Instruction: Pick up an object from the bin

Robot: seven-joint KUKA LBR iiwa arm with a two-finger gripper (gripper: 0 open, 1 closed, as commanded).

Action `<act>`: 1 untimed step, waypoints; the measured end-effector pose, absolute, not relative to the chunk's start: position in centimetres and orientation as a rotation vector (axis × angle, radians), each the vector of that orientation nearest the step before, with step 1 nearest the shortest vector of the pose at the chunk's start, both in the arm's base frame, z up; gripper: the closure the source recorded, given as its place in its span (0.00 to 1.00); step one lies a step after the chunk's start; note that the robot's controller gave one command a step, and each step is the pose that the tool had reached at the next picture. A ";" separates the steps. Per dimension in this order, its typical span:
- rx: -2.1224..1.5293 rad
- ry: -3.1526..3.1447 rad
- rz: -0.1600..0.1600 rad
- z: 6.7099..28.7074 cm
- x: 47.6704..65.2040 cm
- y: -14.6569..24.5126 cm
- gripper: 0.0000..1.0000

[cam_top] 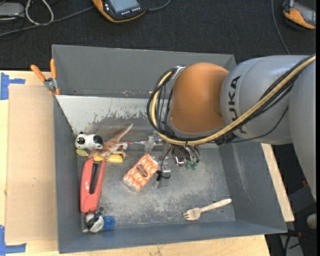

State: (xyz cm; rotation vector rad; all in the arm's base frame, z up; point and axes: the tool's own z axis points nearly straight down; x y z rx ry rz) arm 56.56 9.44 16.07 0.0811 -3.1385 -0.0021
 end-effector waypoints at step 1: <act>0.363 -3.115 -0.006 10.4 58.3 12.6 0.00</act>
Offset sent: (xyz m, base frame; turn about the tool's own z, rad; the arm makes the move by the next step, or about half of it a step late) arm 0.0136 -0.0109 -0.0907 -0.0271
